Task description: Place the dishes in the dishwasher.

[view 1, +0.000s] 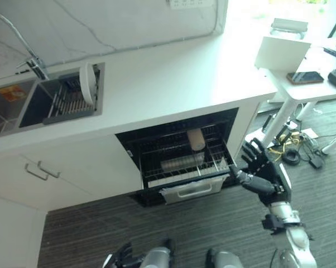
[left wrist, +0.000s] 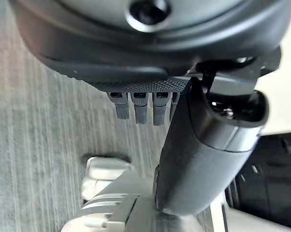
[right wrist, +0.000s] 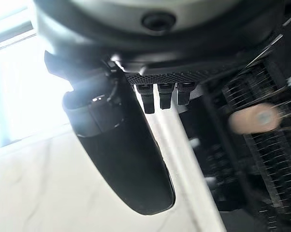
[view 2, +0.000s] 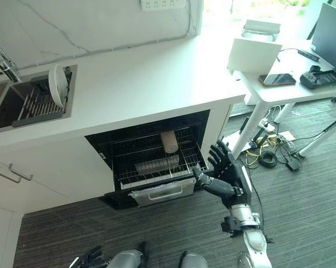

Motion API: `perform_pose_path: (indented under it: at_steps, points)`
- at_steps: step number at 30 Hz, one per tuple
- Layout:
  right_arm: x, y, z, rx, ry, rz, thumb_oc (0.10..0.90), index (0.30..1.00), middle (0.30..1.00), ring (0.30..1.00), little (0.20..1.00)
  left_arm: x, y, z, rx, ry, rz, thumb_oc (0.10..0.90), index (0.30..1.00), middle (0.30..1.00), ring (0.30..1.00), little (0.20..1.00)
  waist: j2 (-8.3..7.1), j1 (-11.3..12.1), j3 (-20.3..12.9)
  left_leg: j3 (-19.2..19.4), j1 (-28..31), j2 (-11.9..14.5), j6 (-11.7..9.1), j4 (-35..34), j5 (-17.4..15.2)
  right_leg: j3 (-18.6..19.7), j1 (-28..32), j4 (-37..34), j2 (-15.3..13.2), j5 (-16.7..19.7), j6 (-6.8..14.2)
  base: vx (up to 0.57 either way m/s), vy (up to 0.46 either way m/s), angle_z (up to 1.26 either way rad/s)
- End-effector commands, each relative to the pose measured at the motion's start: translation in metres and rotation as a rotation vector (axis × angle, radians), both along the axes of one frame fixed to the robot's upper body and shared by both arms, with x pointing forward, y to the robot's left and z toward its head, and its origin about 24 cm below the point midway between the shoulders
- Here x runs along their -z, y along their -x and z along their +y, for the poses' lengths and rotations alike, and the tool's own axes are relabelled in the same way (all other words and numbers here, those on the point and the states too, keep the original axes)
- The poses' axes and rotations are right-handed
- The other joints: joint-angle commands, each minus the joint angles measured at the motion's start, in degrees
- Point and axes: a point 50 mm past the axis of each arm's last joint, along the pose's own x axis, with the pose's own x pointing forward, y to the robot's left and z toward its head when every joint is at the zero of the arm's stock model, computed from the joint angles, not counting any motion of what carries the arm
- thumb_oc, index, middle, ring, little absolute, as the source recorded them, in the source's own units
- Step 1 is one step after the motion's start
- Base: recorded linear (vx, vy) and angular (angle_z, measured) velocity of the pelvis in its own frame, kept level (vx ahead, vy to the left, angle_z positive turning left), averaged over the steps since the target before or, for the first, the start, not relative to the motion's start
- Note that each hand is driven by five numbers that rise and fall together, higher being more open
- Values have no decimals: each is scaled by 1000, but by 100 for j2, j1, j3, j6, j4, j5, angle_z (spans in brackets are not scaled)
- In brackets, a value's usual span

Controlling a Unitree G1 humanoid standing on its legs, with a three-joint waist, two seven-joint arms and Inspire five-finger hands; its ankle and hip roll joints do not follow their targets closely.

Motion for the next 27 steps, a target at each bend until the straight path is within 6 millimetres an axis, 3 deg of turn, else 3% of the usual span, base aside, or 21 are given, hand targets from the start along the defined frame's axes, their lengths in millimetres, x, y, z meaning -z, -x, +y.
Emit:
perform_pose_path:
  at_steps: [1,4,7,9,12,15,17,22,23,25,27]
  points:
    - [-58,-9,7,-141,-28,-306,800,900,900,900,900,8,19,-28,-15,300,80,800,900,900,900,900,-111,136,-67,54,336,-234,-27,165,-658,-161,451,-480,30,-377,261,7,261,46]
    - [-64,-15,1,-115,-103,-326,800,900,900,900,900,11,28,-45,93,395,122,800,900,900,900,900,-230,312,-216,66,471,-405,139,165,-892,-260,381,-480,-293,-195,470,0,329,39]
    - [-66,-19,6,-171,-35,-287,800,900,900,900,900,11,25,-42,66,407,144,800,900,900,900,900,-293,326,-246,162,570,-523,294,165,-1023,-151,356,-480,-430,-108,594,31,277,3]
    - [-66,-20,7,-190,-29,-253,800,900,900,900,900,11,24,-35,73,386,176,800,900,900,900,900,-322,329,-234,115,616,-595,416,165,-1076,-84,451,-480,-414,-72,623,59,179,-2]
    - [-66,-20,7,-174,-24,-234,800,900,900,900,900,10,25,-22,63,349,230,800,900,900,900,900,-342,265,-214,-15,583,-665,635,165,-1087,-126,482,-480,-187,480,703,77,90,9]
    - [-68,-17,3,-153,-15,-240,800,900,900,900,900,11,29,-14,36,310,290,800,900,900,900,900,-396,147,-150,-137,559,-771,677,165,-1087,-38,303,-480,353,446,529,87,22,39]
    - [-73,-15,-2,-147,11,-269,800,900,900,900,900,12,33,-12,14,282,290,800,900,900,900,900,-477,106,-104,-34,591,-902,605,165,-1072,-225,78,-480,602,348,365,129,-3,25]
    - [-85,-19,-9,-156,22,-338,800,900,900,900,900,11,27,-11,70,249,250,800,900,900,900,900,-544,84,-106,167,789,-1040,531,165,-970,-93,104,-480,600,-60,139,151,-56,-22]
    - [-94,-23,-7,-159,43,-372,800,900,900,900,900,10,14,-19,127,262,203,800,900,900,900,900,-656,142,24,268,794,-1187,436,433,-553,119,182,-480,435,-110,32,127,-24,-35]
    - [-101,-28,-7,-149,23,-399,800,900,900,900,900,8,2,-24,187,255,179,800,900,900,900,900,-623,206,197,227,224,-1138,285,1333,-321,168,250,-480,454,-118,-77,14,30,-16]
    - [-107,-35,-3,-124,12,-433,800,900,900,900,900,6,-6,-32,261,256,164,800,900,900,900,900,-523,267,327,98,55,-965,234,1231,-212,239,354,-480,506,-133,-128,27,118,23]
